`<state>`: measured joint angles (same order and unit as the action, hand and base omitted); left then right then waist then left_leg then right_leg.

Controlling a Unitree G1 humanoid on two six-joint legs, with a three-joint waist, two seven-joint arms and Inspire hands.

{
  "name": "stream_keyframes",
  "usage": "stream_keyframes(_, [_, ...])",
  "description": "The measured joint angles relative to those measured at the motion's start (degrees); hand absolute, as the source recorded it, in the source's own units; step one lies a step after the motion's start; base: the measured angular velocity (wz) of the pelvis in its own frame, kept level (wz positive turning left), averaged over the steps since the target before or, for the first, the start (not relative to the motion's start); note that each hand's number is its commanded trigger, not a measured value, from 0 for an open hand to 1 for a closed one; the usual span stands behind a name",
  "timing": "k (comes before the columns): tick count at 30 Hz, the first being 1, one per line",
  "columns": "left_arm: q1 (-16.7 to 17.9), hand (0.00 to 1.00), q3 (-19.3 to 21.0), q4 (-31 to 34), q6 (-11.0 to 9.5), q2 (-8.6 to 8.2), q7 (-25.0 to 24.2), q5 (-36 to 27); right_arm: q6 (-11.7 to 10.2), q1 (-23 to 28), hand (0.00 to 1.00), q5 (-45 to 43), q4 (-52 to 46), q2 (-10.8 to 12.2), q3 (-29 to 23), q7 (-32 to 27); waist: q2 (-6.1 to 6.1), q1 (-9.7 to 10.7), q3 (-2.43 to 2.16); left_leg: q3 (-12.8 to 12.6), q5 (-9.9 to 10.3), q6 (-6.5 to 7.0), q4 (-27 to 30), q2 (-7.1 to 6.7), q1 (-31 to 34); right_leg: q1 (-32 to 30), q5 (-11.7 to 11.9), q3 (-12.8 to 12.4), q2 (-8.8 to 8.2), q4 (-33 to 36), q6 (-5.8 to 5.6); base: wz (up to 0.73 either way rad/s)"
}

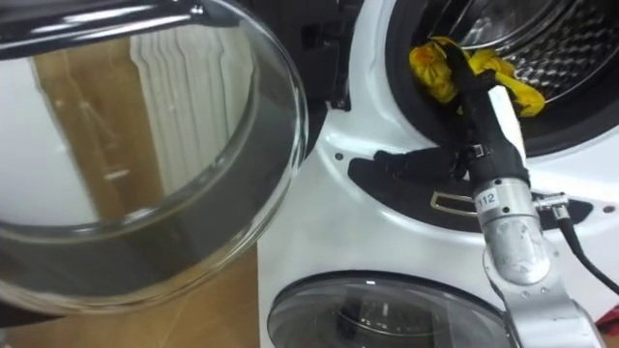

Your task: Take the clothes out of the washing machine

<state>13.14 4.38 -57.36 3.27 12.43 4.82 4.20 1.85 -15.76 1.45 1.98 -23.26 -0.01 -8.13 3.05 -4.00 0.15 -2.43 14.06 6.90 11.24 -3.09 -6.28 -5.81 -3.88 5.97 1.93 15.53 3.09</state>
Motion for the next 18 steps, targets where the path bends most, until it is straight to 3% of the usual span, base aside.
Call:
stream_keyframes(5, [0.18,0.0,-0.11,0.55,0.18,-0.79,0.0,0.39,-0.23,0.0,0.0,4.81,-1.35,0.27,-2.24,-1.19,-0.43,0.46,0.2,0.14,0.37,-0.34,-0.03,0.49,-0.01,0.69,0.37,-0.11,0.64,-1.57,0.16,0.0])
stream_keyframes(10, [0.05,0.0,0.0,1.32,0.22,-1.02,1.05,0.4,-0.27,0.08,0.0,16.12,-3.46,-0.15,-3.7,-2.42,-0.83,0.93,0.17,-0.14,0.39,-0.42,-0.82,1.0,-0.34,0.69,0.37,-0.32,1.28,-2.35,0.17,-0.04])
stream_keyframes(18, [0.17,0.0,0.05,1.22,0.22,-0.93,1.27,0.4,-0.24,0.1,0.0,20.0,-3.71,-0.16,-3.65,-0.23,-0.79,1.91,0.07,-1.51,0.47,-0.55,-1.53,1.4,-1.18,1.28,0.4,-1.27,1.92,-3.14,0.22,-0.06])
